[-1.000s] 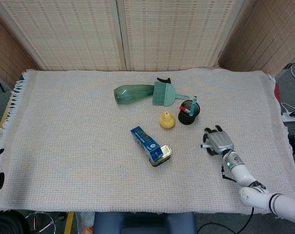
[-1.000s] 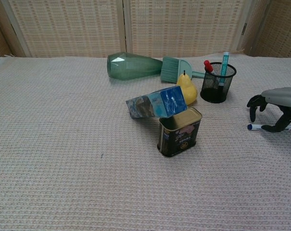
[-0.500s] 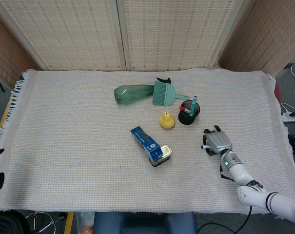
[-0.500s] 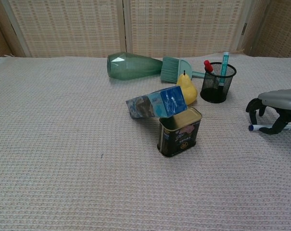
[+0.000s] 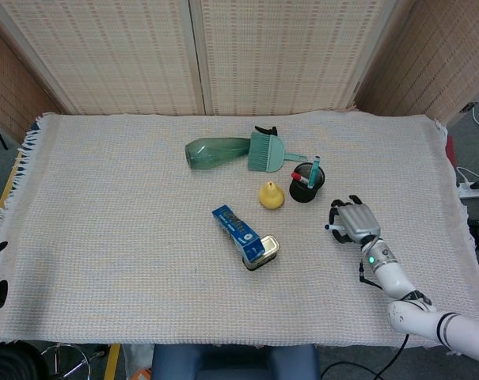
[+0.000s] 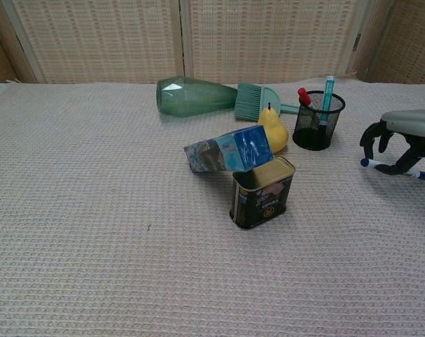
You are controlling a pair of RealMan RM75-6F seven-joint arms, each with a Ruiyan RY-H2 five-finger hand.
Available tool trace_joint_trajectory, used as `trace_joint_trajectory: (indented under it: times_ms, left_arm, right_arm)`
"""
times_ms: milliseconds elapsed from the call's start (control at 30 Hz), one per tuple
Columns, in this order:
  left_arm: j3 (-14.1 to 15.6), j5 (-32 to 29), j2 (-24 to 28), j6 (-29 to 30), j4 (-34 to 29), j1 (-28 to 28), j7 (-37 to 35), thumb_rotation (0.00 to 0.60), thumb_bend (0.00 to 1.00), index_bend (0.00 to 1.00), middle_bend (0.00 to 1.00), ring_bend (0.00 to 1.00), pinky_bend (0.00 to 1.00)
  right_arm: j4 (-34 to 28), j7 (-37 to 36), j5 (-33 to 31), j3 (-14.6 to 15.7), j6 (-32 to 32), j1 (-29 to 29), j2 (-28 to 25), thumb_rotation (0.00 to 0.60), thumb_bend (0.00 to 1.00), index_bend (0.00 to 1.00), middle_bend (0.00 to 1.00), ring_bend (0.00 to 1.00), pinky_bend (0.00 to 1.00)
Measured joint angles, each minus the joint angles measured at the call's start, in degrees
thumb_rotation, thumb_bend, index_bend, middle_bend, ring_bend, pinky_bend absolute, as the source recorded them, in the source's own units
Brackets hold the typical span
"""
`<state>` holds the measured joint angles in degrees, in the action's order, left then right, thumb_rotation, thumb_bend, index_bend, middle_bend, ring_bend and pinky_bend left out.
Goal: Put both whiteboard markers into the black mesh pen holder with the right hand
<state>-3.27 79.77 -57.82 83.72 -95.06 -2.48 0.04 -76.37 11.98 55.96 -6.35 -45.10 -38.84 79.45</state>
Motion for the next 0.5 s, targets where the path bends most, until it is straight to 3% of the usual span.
trace_joint_trajectory:
  times_ms: [200,500]
  left_arm:
    - [0.12,0.64,0.22,0.56,-0.31,0.20,-0.18,0.600,0.49,0.13,0.00,0.00,0.10]
    - [0.33,1.45,0.22,1.30,-0.71,0.40,0.50,0.600,0.49,0.13,0.00,0.00,0.10]
  right_arm:
    - [-4.22,-11.58,3.51,-5.51,-2.17,0.58,-3.63,0.600,0.35,0.60,0.20,0.29,0.10]
    - [-4.93,-36.61,9.72,-14.68,-3.20,-0.23,-6.57,0.600,0.35,0.61,0.20,0.29,0.11]
